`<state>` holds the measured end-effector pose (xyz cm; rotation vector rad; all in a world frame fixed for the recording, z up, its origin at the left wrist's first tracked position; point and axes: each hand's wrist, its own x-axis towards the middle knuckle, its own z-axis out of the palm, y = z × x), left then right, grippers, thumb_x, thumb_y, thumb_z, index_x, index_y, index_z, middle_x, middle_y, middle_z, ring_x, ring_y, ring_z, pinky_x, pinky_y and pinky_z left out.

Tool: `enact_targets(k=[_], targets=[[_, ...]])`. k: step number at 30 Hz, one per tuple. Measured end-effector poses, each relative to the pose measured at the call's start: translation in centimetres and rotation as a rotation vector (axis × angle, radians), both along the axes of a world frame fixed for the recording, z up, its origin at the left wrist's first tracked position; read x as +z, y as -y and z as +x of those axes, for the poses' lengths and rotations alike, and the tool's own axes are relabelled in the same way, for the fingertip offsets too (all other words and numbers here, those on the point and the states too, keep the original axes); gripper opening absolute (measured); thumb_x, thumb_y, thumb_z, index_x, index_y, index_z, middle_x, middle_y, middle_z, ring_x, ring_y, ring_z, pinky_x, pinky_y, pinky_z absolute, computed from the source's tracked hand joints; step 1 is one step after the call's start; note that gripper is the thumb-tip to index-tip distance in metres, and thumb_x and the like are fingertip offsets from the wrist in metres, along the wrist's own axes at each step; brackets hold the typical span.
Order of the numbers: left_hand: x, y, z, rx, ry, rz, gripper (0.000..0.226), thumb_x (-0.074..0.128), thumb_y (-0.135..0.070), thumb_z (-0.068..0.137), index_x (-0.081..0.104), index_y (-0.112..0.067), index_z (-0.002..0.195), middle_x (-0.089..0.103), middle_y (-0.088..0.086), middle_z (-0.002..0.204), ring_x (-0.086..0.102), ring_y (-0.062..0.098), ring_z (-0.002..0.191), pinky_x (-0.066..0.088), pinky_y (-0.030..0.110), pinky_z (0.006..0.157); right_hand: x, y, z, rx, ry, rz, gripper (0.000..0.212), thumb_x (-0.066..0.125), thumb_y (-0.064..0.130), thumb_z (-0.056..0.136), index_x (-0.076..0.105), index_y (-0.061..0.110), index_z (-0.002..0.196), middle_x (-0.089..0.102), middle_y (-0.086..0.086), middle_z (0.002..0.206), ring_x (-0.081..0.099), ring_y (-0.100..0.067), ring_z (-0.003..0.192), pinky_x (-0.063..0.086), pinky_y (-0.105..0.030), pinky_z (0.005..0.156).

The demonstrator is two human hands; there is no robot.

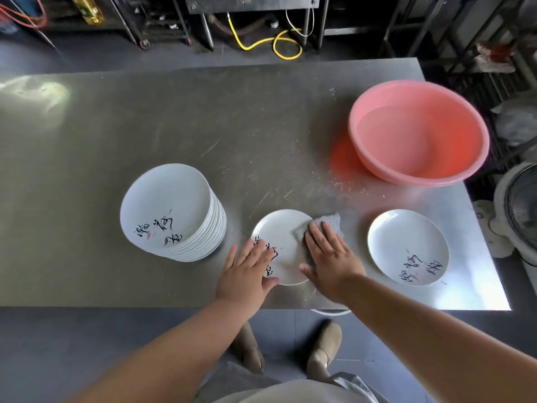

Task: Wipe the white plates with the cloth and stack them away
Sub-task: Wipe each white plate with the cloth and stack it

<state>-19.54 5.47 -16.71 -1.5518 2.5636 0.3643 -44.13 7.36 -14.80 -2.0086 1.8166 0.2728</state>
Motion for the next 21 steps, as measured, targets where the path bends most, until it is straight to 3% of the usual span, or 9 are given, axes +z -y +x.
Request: enact_targets(k=[4, 7, 10, 12, 13, 15, 16, 19, 21], targets=[[-0.2, -0.8, -0.8, 0.088, 0.058, 0.033, 0.067, 0.034, -0.068, 0.101, 0.037, -0.036, 0.160, 0.020, -0.009, 0.173, 0.008, 0.017, 0.162, -0.002, 0.051, 0.129, -0.9, -0.7, 0.5, -0.048, 0.020, 0.039, 0.093, 0.037, 0.069, 0.099, -0.002, 0.020, 0.167, -0.025, 0.006, 0.172, -0.023, -0.023, 0.158, 0.014, -0.043, 0.128], [0.2, -1.4, -1.3, 0.138, 0.057, 0.046, 0.071, 0.039, -0.066, 0.102, 0.028, -0.033, 0.164, 0.015, -0.010, 0.174, 0.004, 0.017, 0.162, -0.005, 0.051, 0.129, -1.1, -4.3, 2.1, -0.053, 0.019, 0.076, 0.086, 0.048, 0.048, 0.105, -0.001, 0.015, 0.167, -0.022, -0.006, 0.172, -0.012, -0.036, 0.160, 0.028, -0.048, 0.127], [0.2, -1.5, -1.7, 0.174, 0.064, 0.066, 0.078, 0.035, -0.067, 0.103, 0.008, -0.032, 0.167, 0.004, -0.011, 0.175, -0.006, 0.016, 0.162, -0.015, 0.047, 0.127, -0.3, -6.4, 1.7, 0.031, 0.092, -0.014, 0.073, 0.060, 0.012, 0.099, 0.027, 0.016, 0.164, 0.012, -0.011, 0.174, 0.021, -0.041, 0.157, 0.051, -0.052, 0.109], [0.4, -1.2, -1.7, 0.166, 0.037, 0.082, 0.081, 0.038, -0.066, 0.103, 0.001, -0.033, 0.167, 0.003, -0.008, 0.176, -0.003, 0.018, 0.162, -0.009, 0.046, 0.129, 1.3, -5.7, 0.7, 0.016, 0.186, -0.044, 0.056, 0.057, 0.010, 0.098, 0.052, 0.026, 0.151, 0.042, 0.004, 0.162, 0.045, -0.025, 0.143, 0.054, -0.038, 0.100], [0.8, -1.0, -1.5, 0.157, 0.004, 0.075, 0.084, 0.042, -0.065, 0.102, 0.000, -0.033, 0.167, 0.007, -0.005, 0.176, 0.004, 0.020, 0.162, 0.000, 0.046, 0.130, 2.3, -4.9, 0.3, -0.071, 0.283, -0.042, 0.045, 0.056, 0.011, 0.097, 0.063, 0.033, 0.136, 0.058, 0.015, 0.144, 0.058, -0.014, 0.127, 0.051, -0.025, 0.091], [1.4, -0.5, -1.1, 0.222, -0.106, 0.055, 0.087, 0.055, -0.060, 0.098, 0.010, -0.032, 0.167, 0.027, 0.001, 0.170, 0.032, 0.027, 0.153, 0.030, 0.046, 0.124, 4.2, -3.2, -0.5, -0.349, 0.450, -0.040, 0.029, 0.056, 0.016, 0.096, 0.066, 0.039, 0.109, 0.071, 0.028, 0.098, 0.066, -0.001, 0.089, 0.042, -0.010, 0.069], [1.9, -0.1, -0.7, 0.331, -0.174, 0.071, 0.084, 0.058, -0.058, 0.097, 0.016, -0.031, 0.166, 0.039, 0.002, 0.162, 0.046, 0.027, 0.141, 0.043, 0.047, 0.114, 4.8, -2.2, -1.1, -0.462, 0.451, -0.051, 0.021, 0.055, 0.023, 0.098, 0.064, 0.038, 0.111, 0.072, 0.023, 0.090, 0.068, -0.005, 0.084, 0.043, -0.012, 0.067], [2.8, 2.1, -0.1, 0.740, -0.341, 0.322, 0.055, 0.052, -0.054, 0.101, 0.046, -0.026, 0.148, 0.065, 0.007, 0.132, 0.066, 0.027, 0.107, 0.055, 0.045, 0.096, 5.1, 0.7, -2.7, -0.620, 0.379, 0.158, 0.035, 0.047, 0.053, 0.103, 0.059, 0.027, 0.123, 0.070, -0.002, 0.109, 0.068, -0.027, 0.097, 0.049, -0.031, 0.080], [3.7, 3.7, -0.3, 0.885, -0.414, 0.598, 0.038, 0.045, -0.047, 0.105, 0.065, -0.017, 0.115, 0.075, 0.008, 0.096, 0.065, 0.021, 0.071, 0.058, 0.035, 0.066, 4.8, 2.6, -2.8, -0.653, 0.377, 0.319, 0.051, 0.037, 0.057, 0.106, 0.065, 0.015, 0.114, 0.071, -0.012, 0.106, 0.068, -0.031, 0.097, 0.050, -0.035, 0.084]])
